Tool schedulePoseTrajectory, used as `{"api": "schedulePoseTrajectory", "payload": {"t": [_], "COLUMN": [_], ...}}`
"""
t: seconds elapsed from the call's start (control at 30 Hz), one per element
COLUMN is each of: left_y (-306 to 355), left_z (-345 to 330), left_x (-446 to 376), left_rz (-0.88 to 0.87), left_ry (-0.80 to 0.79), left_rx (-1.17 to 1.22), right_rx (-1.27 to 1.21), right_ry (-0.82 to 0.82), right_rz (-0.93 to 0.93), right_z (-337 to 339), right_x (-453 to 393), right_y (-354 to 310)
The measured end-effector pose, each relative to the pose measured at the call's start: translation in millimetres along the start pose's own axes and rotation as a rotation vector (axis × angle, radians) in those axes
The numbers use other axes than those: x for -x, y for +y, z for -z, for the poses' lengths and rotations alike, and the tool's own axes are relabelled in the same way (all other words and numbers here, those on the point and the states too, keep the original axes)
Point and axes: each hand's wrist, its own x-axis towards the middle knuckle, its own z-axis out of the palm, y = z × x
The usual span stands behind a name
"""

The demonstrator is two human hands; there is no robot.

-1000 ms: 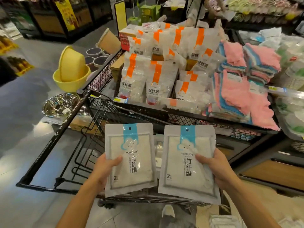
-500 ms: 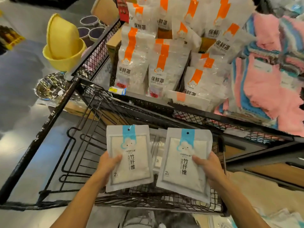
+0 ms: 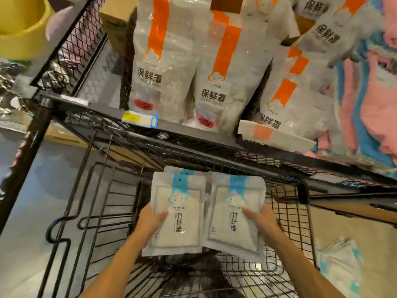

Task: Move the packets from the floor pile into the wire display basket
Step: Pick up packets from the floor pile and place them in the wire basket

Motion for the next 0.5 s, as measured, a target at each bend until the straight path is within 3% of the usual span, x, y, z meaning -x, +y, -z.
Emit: {"api": "schedulePoseTrajectory", "payload": {"t": [0.2, 0.3, 0.5], "left_y": [-9, -11, -22], "left_z": [-7, -16, -38], "left_x": [-67, -88, -93], "left_rz": [0.063, 0.036, -0.069], "left_ry": [-0.017, 0.057, 0.22], "left_rx": [-0.08, -0.136, -0.344], "right_rx": [0.143, 0.202, 0.582], "right_ry": [0.072, 0.134, 0.291], "right_rz": [-0.044, -0.072, 0.017], "right_z": [-18, -22, -31], "right_x": [-47, -65, -73], "right_y": [-4, 4, 21]}}
